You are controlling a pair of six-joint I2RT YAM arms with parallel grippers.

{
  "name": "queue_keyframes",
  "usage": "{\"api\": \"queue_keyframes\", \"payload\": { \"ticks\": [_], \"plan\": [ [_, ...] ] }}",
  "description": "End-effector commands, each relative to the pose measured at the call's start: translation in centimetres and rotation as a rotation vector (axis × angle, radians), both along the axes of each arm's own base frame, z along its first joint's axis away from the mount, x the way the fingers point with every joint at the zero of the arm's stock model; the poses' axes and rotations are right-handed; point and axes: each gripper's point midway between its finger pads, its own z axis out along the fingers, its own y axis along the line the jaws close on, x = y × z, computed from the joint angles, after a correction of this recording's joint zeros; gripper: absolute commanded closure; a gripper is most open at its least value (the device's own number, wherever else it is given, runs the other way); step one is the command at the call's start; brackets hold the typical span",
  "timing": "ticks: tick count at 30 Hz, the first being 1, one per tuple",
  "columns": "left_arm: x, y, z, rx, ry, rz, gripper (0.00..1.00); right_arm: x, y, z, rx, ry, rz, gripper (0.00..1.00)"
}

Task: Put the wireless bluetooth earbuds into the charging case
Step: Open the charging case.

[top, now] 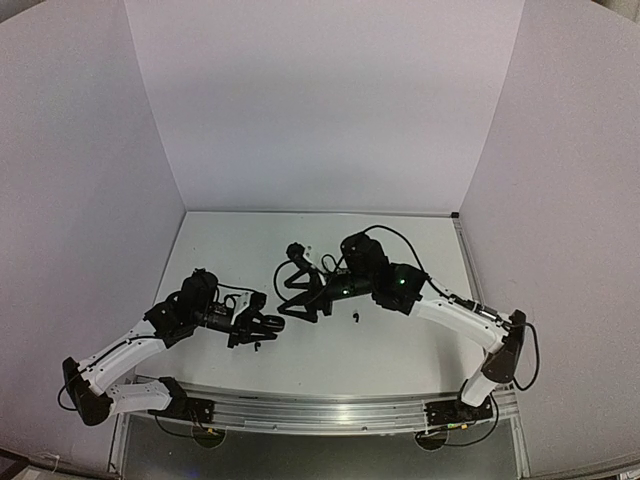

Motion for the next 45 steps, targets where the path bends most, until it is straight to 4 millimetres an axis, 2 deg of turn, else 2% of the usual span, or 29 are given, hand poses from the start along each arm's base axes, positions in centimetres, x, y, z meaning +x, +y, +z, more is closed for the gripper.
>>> {"api": "queue_keyframes", "payload": {
  "ticks": [1,4,16,28,34,45],
  "plan": [
    [0.4,-0.2,2.4,-0.064,-0.055,0.005,1.00,-1.1,1.4,-2.5,-0.028,0.009,0.019,0.17],
    [0.4,-0.3,2.4,-0.066,-0.055,0.001,1.00,-0.7,2.3,-3.9,-0.054,0.006,0.006,0.17],
    [0.2,-0.3,2.4,-0.066,-0.062,-0.013,1.00,0.2,2.8,-5.5,-0.088,-0.006,-0.029,0.17],
    [-0.7,0.2,1.7,-0.038,-0.185,-0.098,1.00,2.2,2.1,-4.3,-0.072,0.008,-0.099,0.17],
    [-0.7,0.2,1.8,-0.037,-0.192,-0.103,1.00,2.6,2.0,-4.6,-0.076,0.017,-0.107,0.18],
    [-0.4,0.0,2.4,-0.063,-0.139,-0.062,1.00,2.6,2.2,-6.4,-0.113,0.045,-0.099,0.18]
  ]
}}
